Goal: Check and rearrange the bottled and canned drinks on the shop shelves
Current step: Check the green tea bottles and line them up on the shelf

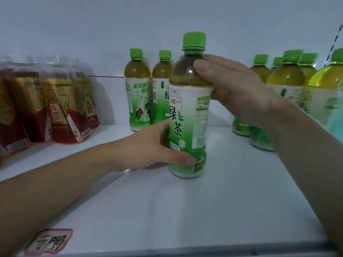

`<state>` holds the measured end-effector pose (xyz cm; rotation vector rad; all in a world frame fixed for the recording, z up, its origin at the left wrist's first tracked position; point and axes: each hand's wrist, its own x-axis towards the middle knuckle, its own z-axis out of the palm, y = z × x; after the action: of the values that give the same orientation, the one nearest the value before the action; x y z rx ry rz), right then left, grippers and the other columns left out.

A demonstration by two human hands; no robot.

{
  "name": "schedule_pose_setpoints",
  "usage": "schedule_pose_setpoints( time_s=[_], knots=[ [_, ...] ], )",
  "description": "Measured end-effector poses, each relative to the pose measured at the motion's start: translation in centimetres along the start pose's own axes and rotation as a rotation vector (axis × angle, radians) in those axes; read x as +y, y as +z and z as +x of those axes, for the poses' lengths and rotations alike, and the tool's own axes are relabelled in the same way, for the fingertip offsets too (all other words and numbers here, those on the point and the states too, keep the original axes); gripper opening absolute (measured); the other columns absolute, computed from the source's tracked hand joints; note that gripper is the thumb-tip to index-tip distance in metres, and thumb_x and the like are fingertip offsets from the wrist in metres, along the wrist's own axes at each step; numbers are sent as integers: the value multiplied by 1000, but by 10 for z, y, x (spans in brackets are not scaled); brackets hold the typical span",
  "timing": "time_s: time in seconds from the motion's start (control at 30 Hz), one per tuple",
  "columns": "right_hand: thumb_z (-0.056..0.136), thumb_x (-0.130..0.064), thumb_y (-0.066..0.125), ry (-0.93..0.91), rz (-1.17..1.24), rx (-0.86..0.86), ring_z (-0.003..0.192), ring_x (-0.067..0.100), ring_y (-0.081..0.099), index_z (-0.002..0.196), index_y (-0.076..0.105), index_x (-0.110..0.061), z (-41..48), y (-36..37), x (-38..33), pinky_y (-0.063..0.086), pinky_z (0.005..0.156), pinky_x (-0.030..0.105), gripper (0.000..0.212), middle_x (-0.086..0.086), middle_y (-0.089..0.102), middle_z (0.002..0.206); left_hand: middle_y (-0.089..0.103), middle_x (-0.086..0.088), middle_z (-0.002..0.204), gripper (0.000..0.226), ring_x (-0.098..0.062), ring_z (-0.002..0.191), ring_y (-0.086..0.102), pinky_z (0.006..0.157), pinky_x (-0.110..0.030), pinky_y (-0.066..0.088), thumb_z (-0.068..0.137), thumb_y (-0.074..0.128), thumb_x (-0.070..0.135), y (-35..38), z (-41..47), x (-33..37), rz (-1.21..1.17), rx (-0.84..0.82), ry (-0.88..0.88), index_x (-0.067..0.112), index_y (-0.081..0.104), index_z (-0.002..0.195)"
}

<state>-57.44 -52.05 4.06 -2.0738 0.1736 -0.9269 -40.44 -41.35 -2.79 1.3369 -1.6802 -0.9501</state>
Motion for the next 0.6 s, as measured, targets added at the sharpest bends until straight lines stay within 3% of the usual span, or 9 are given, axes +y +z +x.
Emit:
schedule_pose_setpoints(
  time_s=[0.13, 0.23, 0.37, 0.43, 0.53, 0.6],
  knots=[
    [75, -55, 75, -41, -161, 148, 93, 4, 70, 108, 67, -25, 2, 5, 1, 54, 81, 23, 45, -13, 74, 95, 70, 20, 118, 76, 1, 112, 63, 95, -19, 50, 59, 95, 32, 6, 0, 1, 123, 96, 14, 36, 58, 125],
    [81, -56, 68, -2, -122, 52, 101, 0, 68, 117, 62, -28, 2, 4, 3, 52, 84, 22, 46, -18, 73, 102, 72, 21, 112, 70, 3, 105, 66, 83, -10, 51, 57, 86, 26, 5, 2, 0, 87, 139, 48, 33, 60, 121],
    [89, -38, 60, 20, 44, -15, 99, 12, 69, 116, 66, -17, -1, -1, 2, 52, 82, 27, 35, -4, 74, 103, 69, 12, 124, 71, -6, 115, 65, 92, -19, 52, 70, 84, 4, -2, -1, 1, -4, 7, 30, 26, 52, 130],
    [83, -40, 68, -3, -37, 70, 94, 8, 70, 110, 68, -21, -1, 1, 0, 53, 78, 23, 33, -8, 75, 97, 68, 13, 126, 71, -6, 118, 63, 95, -22, 52, 71, 84, 12, 0, -1, 0, 23, -7, 30, 31, 51, 131],
    [70, -60, 77, -25, -200, 141, 92, 0, 69, 109, 60, -29, 0, 4, 0, 53, 79, 20, 53, -17, 72, 95, 70, 20, 117, 78, 0, 110, 65, 92, -23, 54, 57, 93, 39, 11, 5, 2, 105, 159, 42, 41, 54, 125],
    [76, -62, 69, 8, -163, 88, 101, 0, 68, 118, 57, -30, 0, 4, 0, 53, 88, 25, 54, -17, 71, 105, 72, 14, 116, 78, -5, 109, 67, 95, -29, 54, 60, 94, 31, 12, 7, 2, 43, 212, 62, 34, 55, 128]
  ],
)
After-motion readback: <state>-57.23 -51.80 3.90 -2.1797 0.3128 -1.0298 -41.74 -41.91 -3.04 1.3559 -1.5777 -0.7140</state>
